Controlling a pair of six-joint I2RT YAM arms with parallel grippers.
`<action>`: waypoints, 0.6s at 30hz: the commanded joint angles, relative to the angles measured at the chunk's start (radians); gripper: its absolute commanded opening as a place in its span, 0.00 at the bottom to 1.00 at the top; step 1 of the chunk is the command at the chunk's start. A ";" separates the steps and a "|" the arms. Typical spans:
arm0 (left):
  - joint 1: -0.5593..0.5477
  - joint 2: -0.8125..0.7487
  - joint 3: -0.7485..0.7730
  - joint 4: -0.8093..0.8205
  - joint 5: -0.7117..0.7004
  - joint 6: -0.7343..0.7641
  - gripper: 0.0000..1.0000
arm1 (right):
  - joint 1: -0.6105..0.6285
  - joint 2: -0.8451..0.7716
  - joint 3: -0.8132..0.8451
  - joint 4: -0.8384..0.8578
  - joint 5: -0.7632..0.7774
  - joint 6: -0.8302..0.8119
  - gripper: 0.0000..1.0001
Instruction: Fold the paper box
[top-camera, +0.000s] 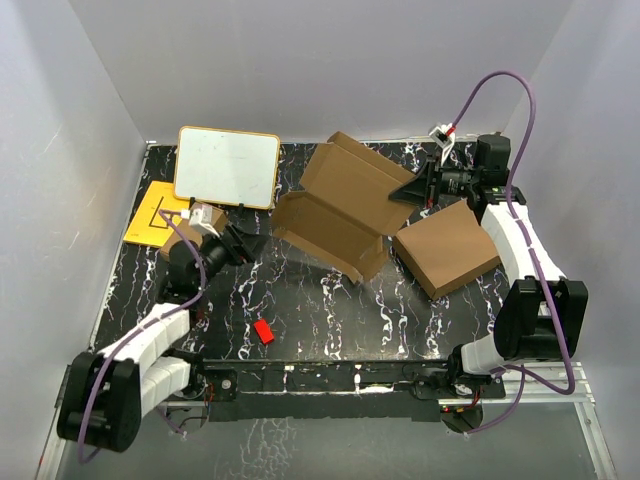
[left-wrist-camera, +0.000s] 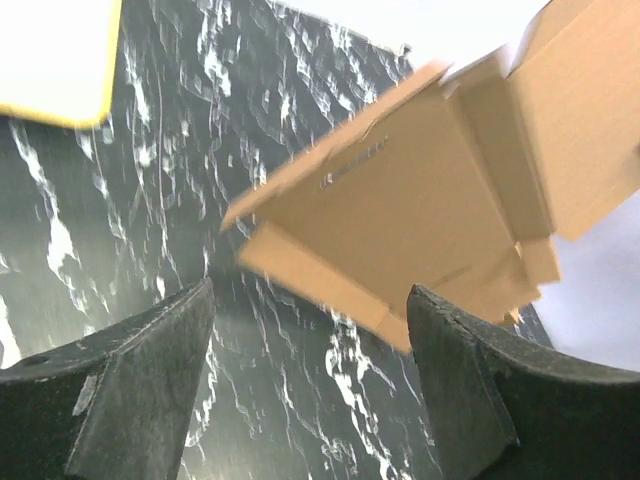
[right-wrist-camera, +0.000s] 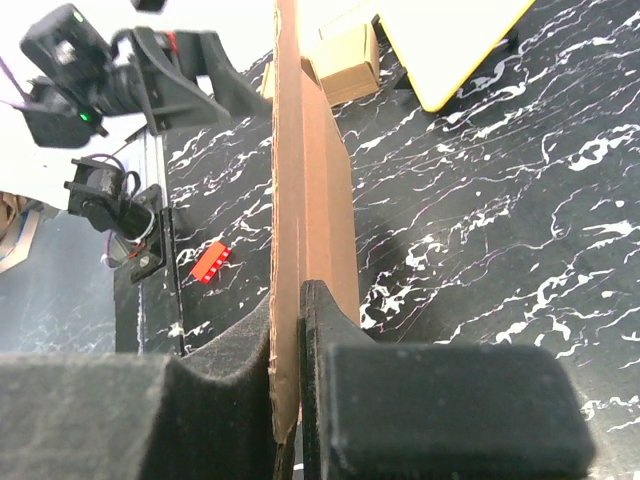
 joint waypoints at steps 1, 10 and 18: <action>-0.005 -0.113 0.186 -0.299 -0.030 0.258 0.75 | -0.005 -0.017 -0.029 0.094 -0.046 0.002 0.08; -0.005 0.013 0.444 -0.537 0.189 0.359 0.60 | -0.006 -0.032 -0.071 0.115 -0.074 -0.009 0.08; -0.014 0.107 0.583 -0.640 0.203 0.440 0.46 | -0.005 -0.039 -0.078 0.115 -0.086 -0.018 0.08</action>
